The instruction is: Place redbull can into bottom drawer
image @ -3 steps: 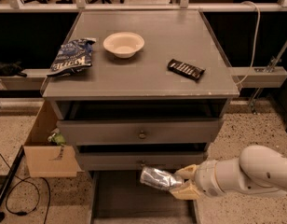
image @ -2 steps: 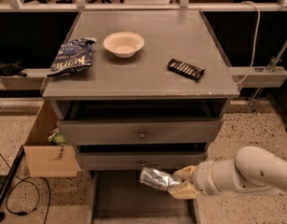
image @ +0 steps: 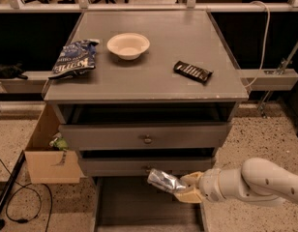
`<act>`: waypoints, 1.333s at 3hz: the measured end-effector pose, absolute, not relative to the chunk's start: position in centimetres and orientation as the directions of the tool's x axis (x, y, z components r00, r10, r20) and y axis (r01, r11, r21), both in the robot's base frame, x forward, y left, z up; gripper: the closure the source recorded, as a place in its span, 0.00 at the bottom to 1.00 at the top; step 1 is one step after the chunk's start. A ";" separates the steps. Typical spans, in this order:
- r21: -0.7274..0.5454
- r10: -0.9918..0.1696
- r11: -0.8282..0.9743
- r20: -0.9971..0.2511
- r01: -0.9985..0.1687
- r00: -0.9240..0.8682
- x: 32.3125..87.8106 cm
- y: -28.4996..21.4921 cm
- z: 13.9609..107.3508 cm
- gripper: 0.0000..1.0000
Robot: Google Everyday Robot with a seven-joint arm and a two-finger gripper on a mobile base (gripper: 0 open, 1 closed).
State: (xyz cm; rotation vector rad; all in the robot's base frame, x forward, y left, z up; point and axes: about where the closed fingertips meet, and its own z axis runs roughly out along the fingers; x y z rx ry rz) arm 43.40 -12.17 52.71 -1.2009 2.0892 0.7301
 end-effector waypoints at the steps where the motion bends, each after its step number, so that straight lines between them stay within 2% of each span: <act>1: 0.163 -0.547 0.437 -0.732 -0.884 -0.406 43.4 -12.1 52.3 1.00; 3: 0.210 -0.529 0.476 -0.708 -0.854 -0.469 44.3 -12.7 45.2 1.00; 4: 0.240 -0.496 0.517 -0.698 -0.822 -0.516 46.6 -15.0 37.2 1.00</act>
Offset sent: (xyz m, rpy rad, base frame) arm 0.0038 0.0045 -0.0290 -0.0039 0.0437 -0.0200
